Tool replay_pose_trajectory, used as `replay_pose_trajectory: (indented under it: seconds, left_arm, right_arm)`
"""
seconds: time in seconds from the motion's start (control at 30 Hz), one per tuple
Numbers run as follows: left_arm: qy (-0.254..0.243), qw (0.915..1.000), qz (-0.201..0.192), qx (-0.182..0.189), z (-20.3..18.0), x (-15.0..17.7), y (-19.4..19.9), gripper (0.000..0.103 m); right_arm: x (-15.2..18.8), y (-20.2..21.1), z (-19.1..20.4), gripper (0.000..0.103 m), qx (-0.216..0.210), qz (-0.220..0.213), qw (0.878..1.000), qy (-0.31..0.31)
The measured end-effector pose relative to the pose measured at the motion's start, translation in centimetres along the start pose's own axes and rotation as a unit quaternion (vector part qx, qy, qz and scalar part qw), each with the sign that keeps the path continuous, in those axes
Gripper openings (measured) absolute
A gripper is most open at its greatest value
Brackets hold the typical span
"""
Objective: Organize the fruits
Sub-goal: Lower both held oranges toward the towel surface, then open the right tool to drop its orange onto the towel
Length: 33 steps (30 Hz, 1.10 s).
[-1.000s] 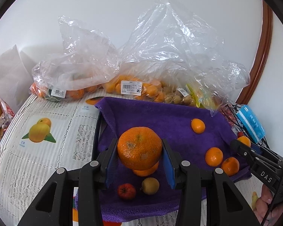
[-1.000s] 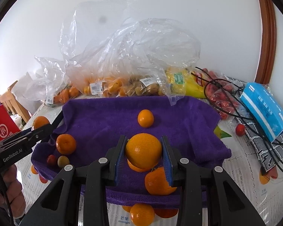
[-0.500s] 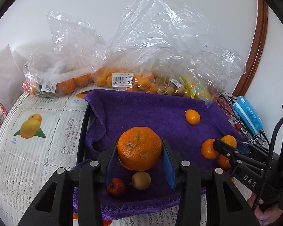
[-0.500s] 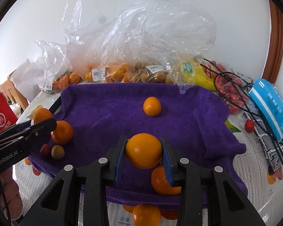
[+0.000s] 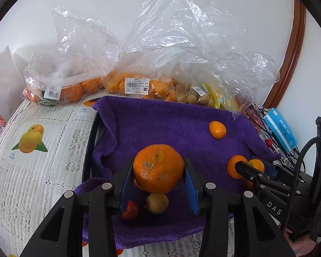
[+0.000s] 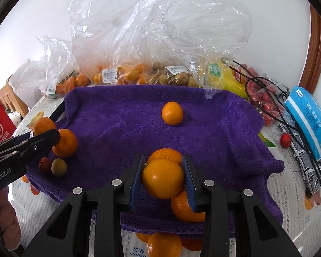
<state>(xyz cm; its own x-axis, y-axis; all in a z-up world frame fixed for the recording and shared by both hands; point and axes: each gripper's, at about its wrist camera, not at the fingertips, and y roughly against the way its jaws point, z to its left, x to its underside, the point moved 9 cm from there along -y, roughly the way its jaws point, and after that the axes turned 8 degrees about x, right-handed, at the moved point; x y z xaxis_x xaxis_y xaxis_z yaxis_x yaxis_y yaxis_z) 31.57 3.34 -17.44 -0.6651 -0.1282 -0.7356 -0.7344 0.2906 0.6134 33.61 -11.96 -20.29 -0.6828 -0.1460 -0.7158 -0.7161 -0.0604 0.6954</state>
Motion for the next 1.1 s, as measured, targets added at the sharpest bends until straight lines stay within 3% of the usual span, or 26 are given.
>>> replay_pose_trajectory:
  seconds: [0.4, 0.53, 1.1]
  left_arm:
    - [0.000, 0.9999, 0.010, 0.005, -0.3, 0.3, -0.3, 0.041]
    - [-0.001, 0.9999, 0.011, 0.004, -0.4, 0.4, -0.3, 0.041]
    - [0.012, 0.9997, 0.012, 0.018, -0.6, 0.3, -0.1, 0.041]
  right_arm:
    - [0.0, 0.3, 0.0, 0.038, -0.002, -0.001, 1.000, 0.000]
    - [-0.1, 0.6, -0.1, 0.046, -0.001, -0.009, 1.000, -0.001]
    - [-0.8, 1.1, -0.9, 0.046, 0.008, -0.022, 1.000, -0.018]
